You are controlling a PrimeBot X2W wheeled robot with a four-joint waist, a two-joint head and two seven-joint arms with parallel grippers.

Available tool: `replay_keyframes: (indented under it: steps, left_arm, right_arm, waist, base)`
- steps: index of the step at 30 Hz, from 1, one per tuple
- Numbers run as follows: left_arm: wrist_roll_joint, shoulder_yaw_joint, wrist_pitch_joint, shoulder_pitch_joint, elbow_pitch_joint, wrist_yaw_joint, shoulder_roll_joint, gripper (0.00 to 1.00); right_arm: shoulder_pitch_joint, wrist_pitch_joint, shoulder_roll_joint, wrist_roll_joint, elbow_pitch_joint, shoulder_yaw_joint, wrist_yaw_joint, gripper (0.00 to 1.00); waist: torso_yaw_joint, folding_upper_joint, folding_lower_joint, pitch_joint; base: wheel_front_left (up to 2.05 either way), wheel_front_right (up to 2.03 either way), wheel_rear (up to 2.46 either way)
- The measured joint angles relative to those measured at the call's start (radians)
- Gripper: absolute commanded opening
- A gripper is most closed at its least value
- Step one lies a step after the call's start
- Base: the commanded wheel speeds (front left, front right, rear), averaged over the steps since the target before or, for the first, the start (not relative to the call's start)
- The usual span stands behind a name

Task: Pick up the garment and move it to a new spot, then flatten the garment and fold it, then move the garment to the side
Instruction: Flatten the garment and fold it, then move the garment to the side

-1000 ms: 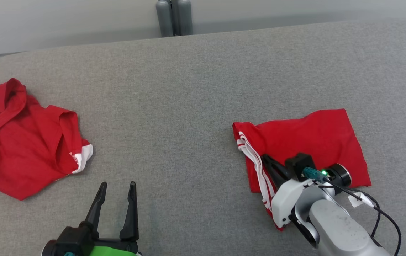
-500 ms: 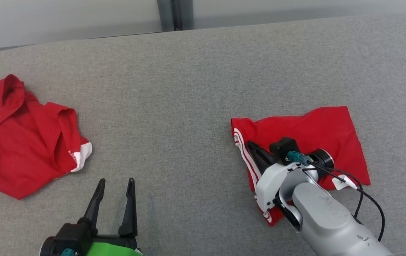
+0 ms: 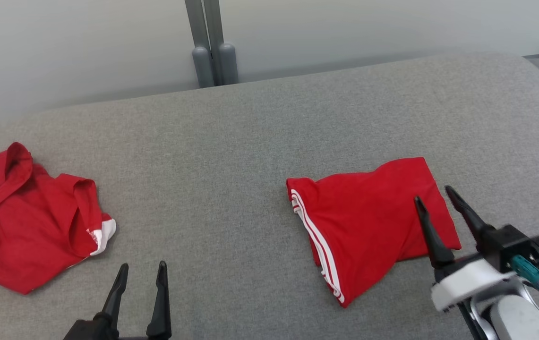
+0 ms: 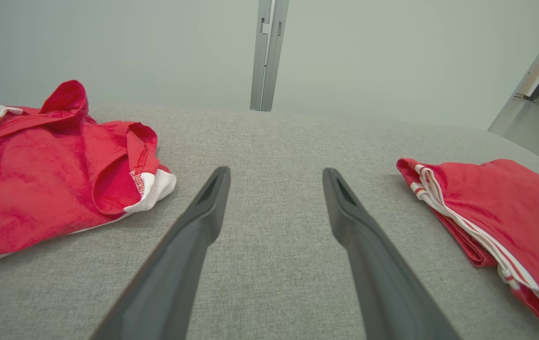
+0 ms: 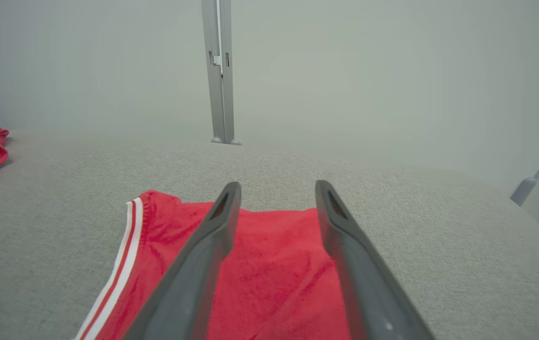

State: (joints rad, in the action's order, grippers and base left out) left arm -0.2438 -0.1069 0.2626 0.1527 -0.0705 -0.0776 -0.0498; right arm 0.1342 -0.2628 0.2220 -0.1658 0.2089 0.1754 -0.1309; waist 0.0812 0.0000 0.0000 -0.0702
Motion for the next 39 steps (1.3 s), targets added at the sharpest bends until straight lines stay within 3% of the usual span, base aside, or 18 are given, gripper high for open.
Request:
replay_keyframes:
  steps: [5,10,34,39]
  left_arm:
    - [0.003,0.031,0.0,0.051,-0.006,0.003,0.0,1.0]
    - [0.007,0.053,0.0,0.084,-0.011,0.001,0.0,1.0]
    - [0.004,0.064,0.0,0.088,0.0,-0.006,0.0,1.0]
    - [0.005,0.065,0.0,0.083,0.003,-0.006,0.0,1.0]
  right_arm:
    - [-0.176,0.0,-0.003,0.015,-0.103,-0.141,0.0,1.0]
    - [-0.278,0.0,-0.007,0.016,-0.093,-0.201,0.0,1.0]
    - [-0.264,0.0,-0.02,0.015,-0.105,-0.177,0.0,1.0]
    - [-0.214,0.0,-0.006,-0.073,-0.074,-0.142,0.0,1.0]
  waist:
    - [0.008,0.0,0.0,0.051]
    - [0.009,0.0,0.0,0.094]
    - [-0.009,0.0,0.0,0.082]
    - [-0.011,0.0,0.0,0.062]
  base:
    - [0.0,0.0,0.0]
    - [0.0,0.0,0.0]
    - [0.0,0.0,0.0]
    - [0.0,0.0,0.0]
